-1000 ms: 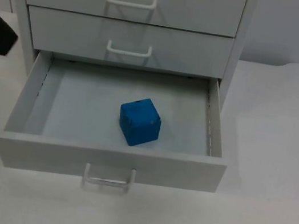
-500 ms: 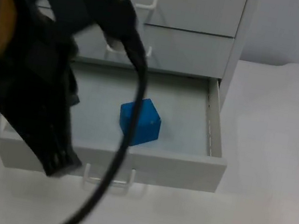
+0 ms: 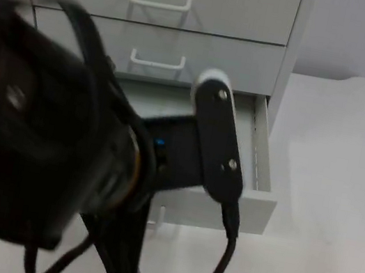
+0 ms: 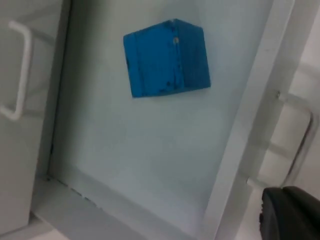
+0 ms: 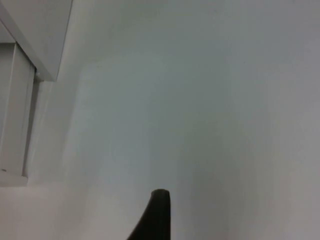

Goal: Open the drawer with the left hand, place the block into the drawer with the right hand, then close the drawer with the left hand.

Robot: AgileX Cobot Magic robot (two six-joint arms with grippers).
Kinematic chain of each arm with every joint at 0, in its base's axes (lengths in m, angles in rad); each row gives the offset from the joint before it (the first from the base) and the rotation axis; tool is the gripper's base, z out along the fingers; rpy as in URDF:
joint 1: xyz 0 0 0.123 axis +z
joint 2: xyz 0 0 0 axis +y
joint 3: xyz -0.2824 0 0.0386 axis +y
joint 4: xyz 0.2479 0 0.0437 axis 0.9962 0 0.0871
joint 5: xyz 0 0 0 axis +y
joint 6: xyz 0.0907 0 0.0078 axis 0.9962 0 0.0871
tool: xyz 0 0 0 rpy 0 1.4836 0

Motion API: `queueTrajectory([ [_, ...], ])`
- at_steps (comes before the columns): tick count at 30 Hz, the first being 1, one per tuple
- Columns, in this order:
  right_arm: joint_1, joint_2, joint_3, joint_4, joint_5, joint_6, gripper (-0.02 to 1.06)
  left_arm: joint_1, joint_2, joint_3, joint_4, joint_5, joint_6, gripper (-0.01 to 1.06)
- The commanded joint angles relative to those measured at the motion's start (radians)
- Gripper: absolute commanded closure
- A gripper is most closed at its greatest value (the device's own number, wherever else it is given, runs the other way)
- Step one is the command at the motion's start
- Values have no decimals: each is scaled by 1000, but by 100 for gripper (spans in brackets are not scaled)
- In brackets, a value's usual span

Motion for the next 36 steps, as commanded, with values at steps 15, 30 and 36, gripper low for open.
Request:
queueTrajectory([
  [15,-5,-6,1,-18,-23,3,24,-4,133,57,414,-103,-396,105],
  [30,-5,-6,1,-20,-28,23,24,-4,213,126,565,-48,-570,105],
  [36,-5,-6,1,-20,-28,23,24,-4,268,126,565,16,-593,105],
])
